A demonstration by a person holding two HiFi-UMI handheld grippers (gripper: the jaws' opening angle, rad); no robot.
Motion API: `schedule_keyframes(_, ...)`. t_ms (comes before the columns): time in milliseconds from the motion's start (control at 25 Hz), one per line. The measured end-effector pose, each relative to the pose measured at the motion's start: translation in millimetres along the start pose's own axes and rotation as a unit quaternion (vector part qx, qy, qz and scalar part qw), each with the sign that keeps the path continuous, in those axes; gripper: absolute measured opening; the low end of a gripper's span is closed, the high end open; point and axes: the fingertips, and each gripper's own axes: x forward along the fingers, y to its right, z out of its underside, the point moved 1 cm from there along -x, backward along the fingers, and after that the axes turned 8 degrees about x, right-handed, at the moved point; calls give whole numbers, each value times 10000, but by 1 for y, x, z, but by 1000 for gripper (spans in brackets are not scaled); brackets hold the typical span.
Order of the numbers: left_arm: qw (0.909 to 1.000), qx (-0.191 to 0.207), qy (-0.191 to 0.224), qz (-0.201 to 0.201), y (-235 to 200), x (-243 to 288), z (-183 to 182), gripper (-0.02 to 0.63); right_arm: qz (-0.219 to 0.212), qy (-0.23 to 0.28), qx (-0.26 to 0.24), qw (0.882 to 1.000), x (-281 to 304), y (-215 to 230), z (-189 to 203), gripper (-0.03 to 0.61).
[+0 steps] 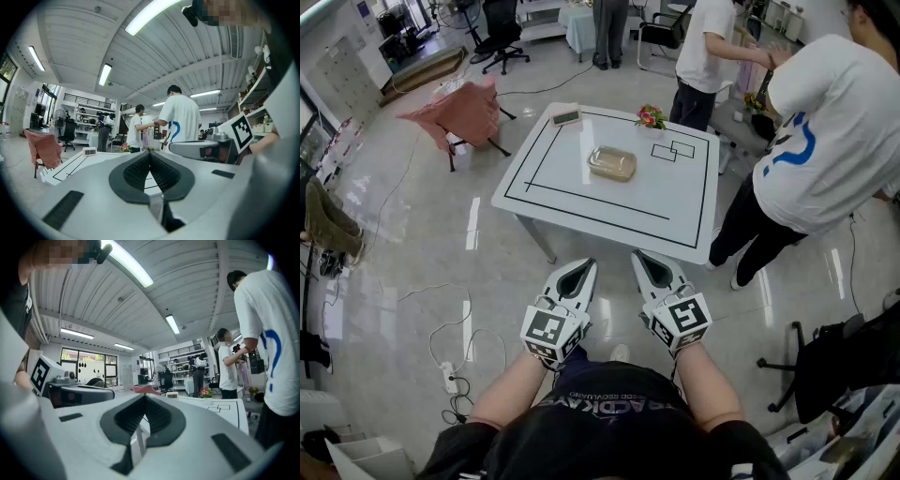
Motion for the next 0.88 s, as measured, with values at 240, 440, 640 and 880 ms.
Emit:
schedule_keyframes(240, 9999, -73, 14, -83, -3, 1, 2, 3, -49, 98, 81, 9999, -1, 1, -1, 0)
schedule_keyframes(440, 9998, -182, 9, -103, -5, 5, 4, 8, 47, 92, 110, 9999, -1, 10, -1, 1)
schedule_keyframes(640, 9998, -176, 75, 101, 1, 12, -1, 131, -11, 130, 506, 9986, -1, 22, -1, 95)
schedule_keyframes(880, 9994, -37, 56, 337, 0, 26, -3, 241, 184, 236, 816, 9962, 8, 44, -5, 164)
